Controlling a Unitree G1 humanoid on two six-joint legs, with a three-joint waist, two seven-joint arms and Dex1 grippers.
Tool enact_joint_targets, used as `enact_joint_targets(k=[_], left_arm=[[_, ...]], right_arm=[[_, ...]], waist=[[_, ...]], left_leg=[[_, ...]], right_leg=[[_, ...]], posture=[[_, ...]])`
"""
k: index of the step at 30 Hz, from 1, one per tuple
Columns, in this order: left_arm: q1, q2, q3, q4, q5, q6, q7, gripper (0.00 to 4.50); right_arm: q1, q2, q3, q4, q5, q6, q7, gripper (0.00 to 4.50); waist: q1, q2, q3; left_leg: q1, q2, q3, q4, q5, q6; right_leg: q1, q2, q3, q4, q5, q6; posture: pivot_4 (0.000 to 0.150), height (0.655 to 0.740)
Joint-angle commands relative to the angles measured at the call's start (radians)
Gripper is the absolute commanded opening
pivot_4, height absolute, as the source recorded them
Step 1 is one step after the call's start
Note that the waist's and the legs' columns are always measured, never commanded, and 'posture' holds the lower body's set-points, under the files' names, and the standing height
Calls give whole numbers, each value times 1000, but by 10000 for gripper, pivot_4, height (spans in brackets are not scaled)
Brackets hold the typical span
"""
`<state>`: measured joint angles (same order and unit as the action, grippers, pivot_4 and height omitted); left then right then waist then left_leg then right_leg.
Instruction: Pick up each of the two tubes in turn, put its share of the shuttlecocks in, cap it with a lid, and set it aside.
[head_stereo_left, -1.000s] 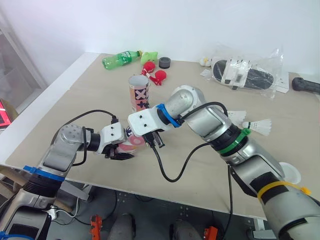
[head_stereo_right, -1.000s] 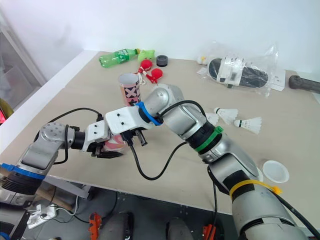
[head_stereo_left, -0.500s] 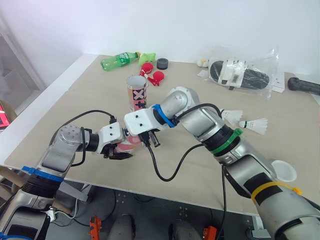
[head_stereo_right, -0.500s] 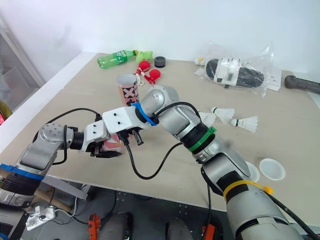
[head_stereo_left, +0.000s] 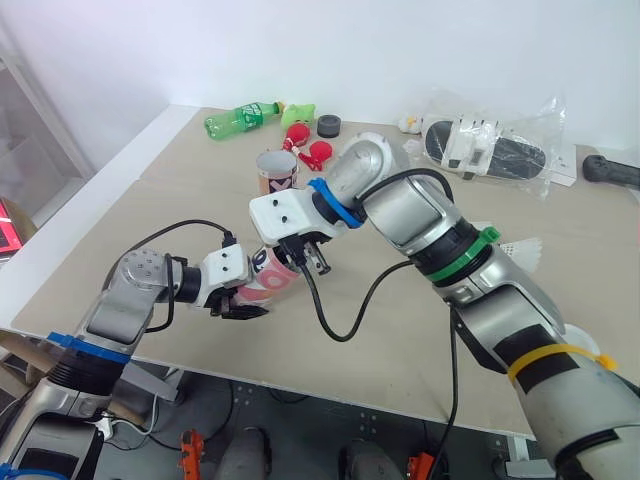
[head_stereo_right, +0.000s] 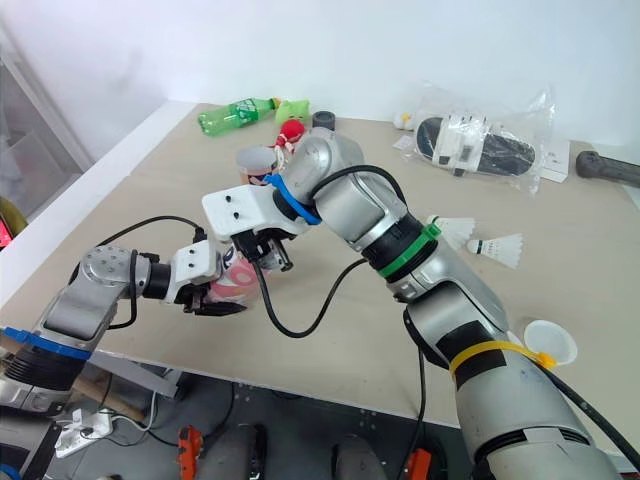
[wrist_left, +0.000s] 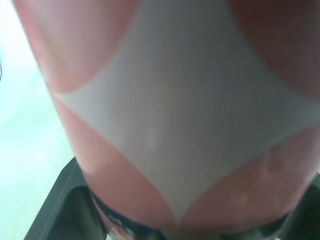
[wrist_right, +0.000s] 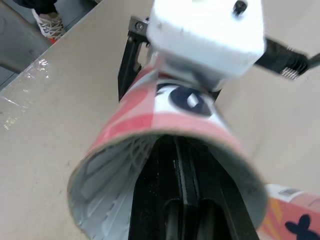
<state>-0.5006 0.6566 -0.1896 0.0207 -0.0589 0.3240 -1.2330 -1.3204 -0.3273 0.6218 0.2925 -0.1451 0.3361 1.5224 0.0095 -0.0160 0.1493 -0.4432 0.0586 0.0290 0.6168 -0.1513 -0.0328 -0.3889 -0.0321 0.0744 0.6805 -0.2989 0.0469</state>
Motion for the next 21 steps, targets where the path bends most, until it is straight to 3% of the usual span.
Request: enact_joint_targets(k=[1, 11, 16, 21], left_arm=[[22, -27, -72, 14, 6, 2, -2, 30117], [25, -28, -66, 8, 5, 6, 4, 30117], [23, -29, -66, 6, 5, 10, 4, 30117], [21, -28, -65, 5, 5, 13, 5, 30117]], right_arm=[[-27, -3, 30, 30, -27, -63, 37, 638], [47, 26, 113, 47, -87, -126, 32, 638], [52, 55, 59, 28, -55, -99, 27, 638], [21, -22, -47, -40, 19, -53, 79, 638]], waist=[[0, 0, 0], [0, 0, 0], [0, 0, 0], [0, 0, 0]], left_leg=[[0, -1, 0, 0, 0, 0], [0, -3, -1, 0, 0, 0], [2, -2, -1, 0, 0, 0], [1, -2, -1, 0, 0, 0]], right_leg=[[0, -1, 0, 0, 0, 0], [2, -2, -1, 0, -3, 2], [3, -1, -1, 0, -3, 2], [3, -2, -2, 0, -2, 2]], posture=[[1500, 7400], [1500, 7400], [1500, 7400], [1500, 7400]])
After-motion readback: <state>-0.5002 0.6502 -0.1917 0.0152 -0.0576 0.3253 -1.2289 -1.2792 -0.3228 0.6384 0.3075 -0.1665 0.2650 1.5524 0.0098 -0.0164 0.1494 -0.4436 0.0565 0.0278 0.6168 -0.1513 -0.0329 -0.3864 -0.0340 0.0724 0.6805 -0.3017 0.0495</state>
